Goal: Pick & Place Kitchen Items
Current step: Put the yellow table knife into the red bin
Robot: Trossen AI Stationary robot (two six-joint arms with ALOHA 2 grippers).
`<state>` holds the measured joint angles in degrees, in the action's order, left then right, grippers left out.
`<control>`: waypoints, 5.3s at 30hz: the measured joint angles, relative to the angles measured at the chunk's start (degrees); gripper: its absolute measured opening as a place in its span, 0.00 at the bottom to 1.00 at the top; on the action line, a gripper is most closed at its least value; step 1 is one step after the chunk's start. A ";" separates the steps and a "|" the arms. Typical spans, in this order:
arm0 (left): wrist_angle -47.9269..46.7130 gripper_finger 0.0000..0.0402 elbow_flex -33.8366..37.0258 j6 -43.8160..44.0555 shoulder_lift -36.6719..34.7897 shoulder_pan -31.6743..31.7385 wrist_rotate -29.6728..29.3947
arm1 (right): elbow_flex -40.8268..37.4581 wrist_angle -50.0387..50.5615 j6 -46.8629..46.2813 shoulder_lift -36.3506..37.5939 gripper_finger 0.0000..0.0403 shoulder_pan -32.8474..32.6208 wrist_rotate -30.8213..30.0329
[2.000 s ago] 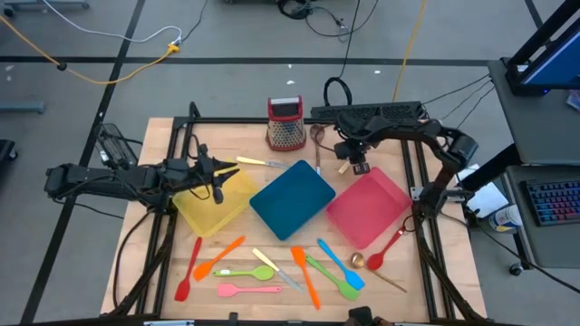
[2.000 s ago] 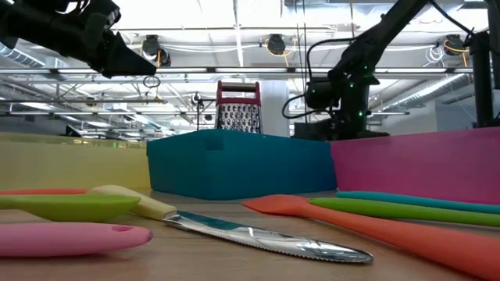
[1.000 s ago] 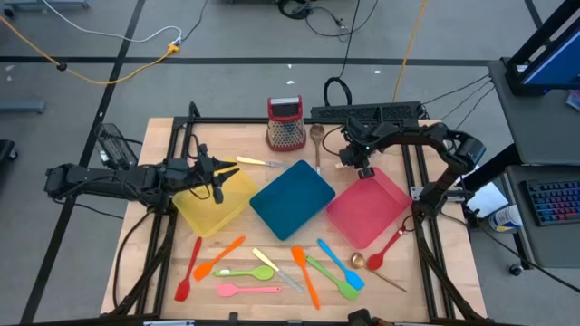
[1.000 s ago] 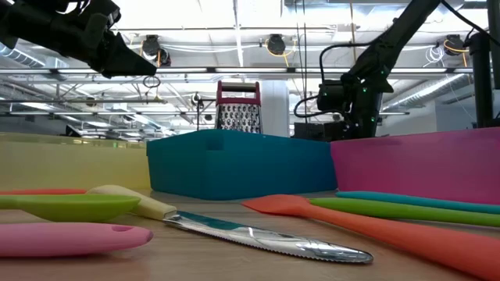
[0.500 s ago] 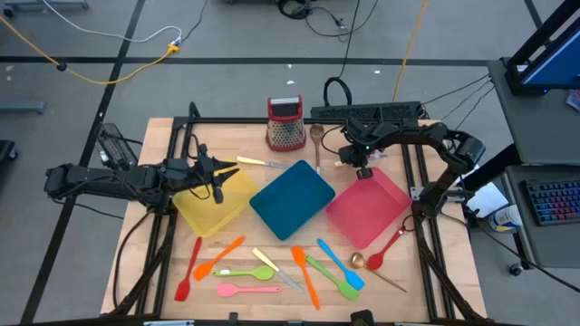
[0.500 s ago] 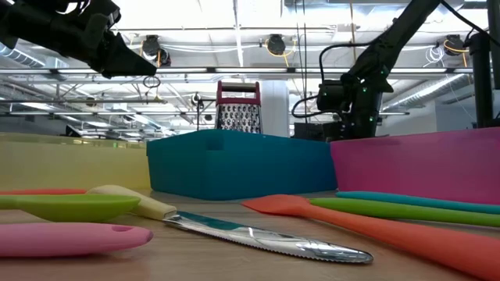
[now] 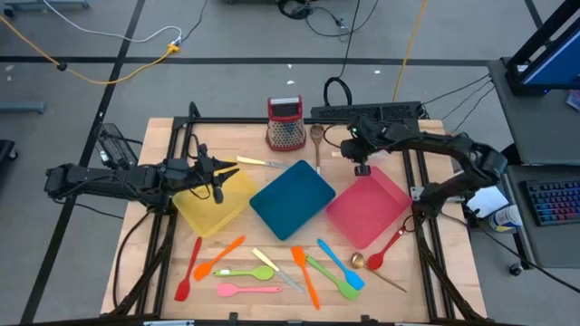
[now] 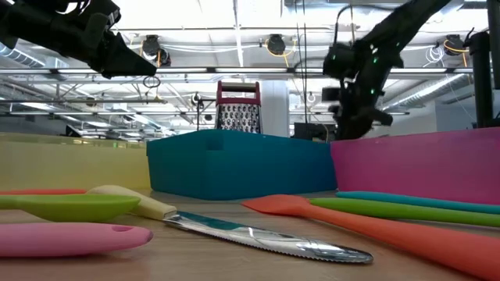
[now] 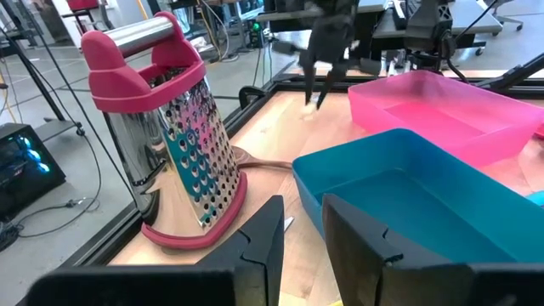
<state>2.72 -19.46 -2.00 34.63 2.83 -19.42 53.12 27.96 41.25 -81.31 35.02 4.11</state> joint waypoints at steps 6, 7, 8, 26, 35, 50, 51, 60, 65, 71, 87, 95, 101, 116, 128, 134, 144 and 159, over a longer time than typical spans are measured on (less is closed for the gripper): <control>0.00 0.22 0.00 0.62 -0.02 0.00 0.00 | 0.02 0.05 -0.35 7.92 0.13 -6.66 0.12; 0.00 0.22 0.00 0.90 0.00 -0.02 0.00 | 0.04 0.05 -0.80 8.89 0.13 -8.01 0.08; 0.00 0.22 0.00 1.02 0.00 -0.01 0.00 | 0.07 0.02 -1.44 9.70 0.13 -9.35 0.08; -0.39 0.22 0.00 2.58 -0.02 -0.02 0.00 | 0.15 2.30 -11.44 11.84 0.13 -34.21 -5.08; -1.06 0.22 0.00 5.57 0.00 0.00 0.02 | -5.24 7.92 -22.81 11.15 0.13 -41.25 -6.94; -1.03 0.22 0.00 8.17 -0.02 -0.02 4.37 | -21.92 -3.84 -15.08 11.12 0.14 -41.50 -14.52; -1.03 0.22 0.00 8.17 -0.02 -0.02 4.37 | -22.69 -4.71 -15.08 11.12 0.14 -41.50 -14.54; -1.05 0.22 0.00 7.89 0.00 -0.02 4.37 | -24.59 -11.55 -21.51 11.14 0.20 -41.50 -14.52; -1.05 0.22 0.00 7.74 -0.02 -0.02 4.37 | -24.59 -11.84 -24.00 11.14 0.27 -41.50 -14.52; -1.05 0.22 0.00 7.76 -0.02 -0.02 4.37 | -24.46 -13.65 -24.17 11.67 0.29 -41.50 -14.54; 15.21 0.22 0.02 0.89 0.31 0.00 5.12 | -21.88 -18.84 -23.34 23.04 0.26 -41.50 -14.74; 9.59 0.22 -6.55 -2.89 8.02 0.63 13.22 | -21.84 -37.44 -18.41 25.61 0.26 -41.50 -14.79; -10.66 0.22 -19.80 -0.30 19.06 3.32 13.20 | -21.84 -44.52 -18.36 24.78 0.26 -41.50 -14.59; -36.20 0.22 -45.30 -12.45 46.74 16.55 17.76 | -21.85 -44.80 -23.21 21.55 0.26 -41.49 -14.48; -38.79 0.34 -46.86 -20.78 60.47 23.30 16.37 | -21.86 -44.82 -23.10 20.41 0.26 -41.48 -14.39; -38.69 0.49 -46.86 -23.19 64.39 24.22 16.41 | -21.88 -44.85 -23.93 20.41 0.26 -41.49 -14.37; -38.42 0.49 -46.86 -27.89 70.02 24.52 16.48 | -21.88 -44.84 -24.08 20.41 0.26 -41.48 -14.44; -37.67 0.46 -47.12 -30.72 75.39 27.42 21.97 | -21.90 -44.84 -24.11 20.41 0.26 -41.48 -14.50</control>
<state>-34.95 -66.59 -32.72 110.02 30.25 2.55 31.23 -16.88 17.15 -60.90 -6.46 -10.39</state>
